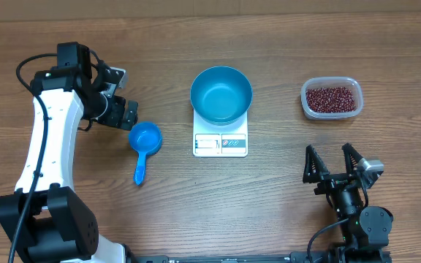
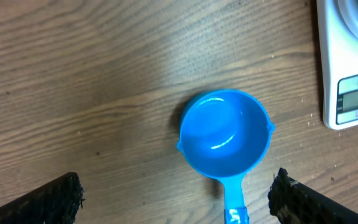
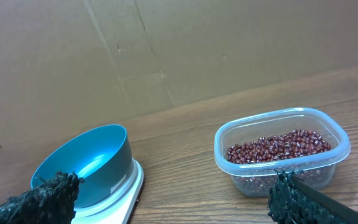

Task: Scoop item into bowl and weigh 150g on scale
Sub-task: 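Raise the left arm and move the left gripper over the blue measuring cup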

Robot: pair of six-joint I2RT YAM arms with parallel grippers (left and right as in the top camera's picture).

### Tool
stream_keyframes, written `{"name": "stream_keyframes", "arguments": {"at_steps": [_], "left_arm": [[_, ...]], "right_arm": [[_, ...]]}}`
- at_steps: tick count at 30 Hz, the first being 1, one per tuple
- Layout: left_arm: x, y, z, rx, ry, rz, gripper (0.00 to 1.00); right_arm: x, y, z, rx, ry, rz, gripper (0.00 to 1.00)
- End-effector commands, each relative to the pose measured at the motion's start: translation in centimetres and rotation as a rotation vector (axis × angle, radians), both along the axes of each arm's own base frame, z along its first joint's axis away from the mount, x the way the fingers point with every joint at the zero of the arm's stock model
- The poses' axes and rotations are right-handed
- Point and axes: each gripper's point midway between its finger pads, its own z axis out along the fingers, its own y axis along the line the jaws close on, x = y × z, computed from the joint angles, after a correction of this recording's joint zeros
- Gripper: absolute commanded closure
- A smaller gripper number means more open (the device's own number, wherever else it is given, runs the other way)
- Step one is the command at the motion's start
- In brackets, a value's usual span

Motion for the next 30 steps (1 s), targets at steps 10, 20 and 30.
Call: {"name": "stream_keyframes", "arguments": {"at_steps": [10,20,30], "left_arm": [[-0.1,0.4,-2.6,0.015,0.013,-0.018,0.0],[-1.1,0.6,-5.7,0.039,0.035,-0.042,0.0],[-1.4,0.5,-7.9,0.053,0.016,-0.108,0.0]], "right_arm": [[0.0,-0.1,-0.2,-0.011,-0.004,-0.008,0.0],[0.0,-0.1,-0.2,-0.011,-0.004,-0.008,0.0],[0.0,-0.1,-0.2,-0.011,-0.004,-0.008,0.0]]}}
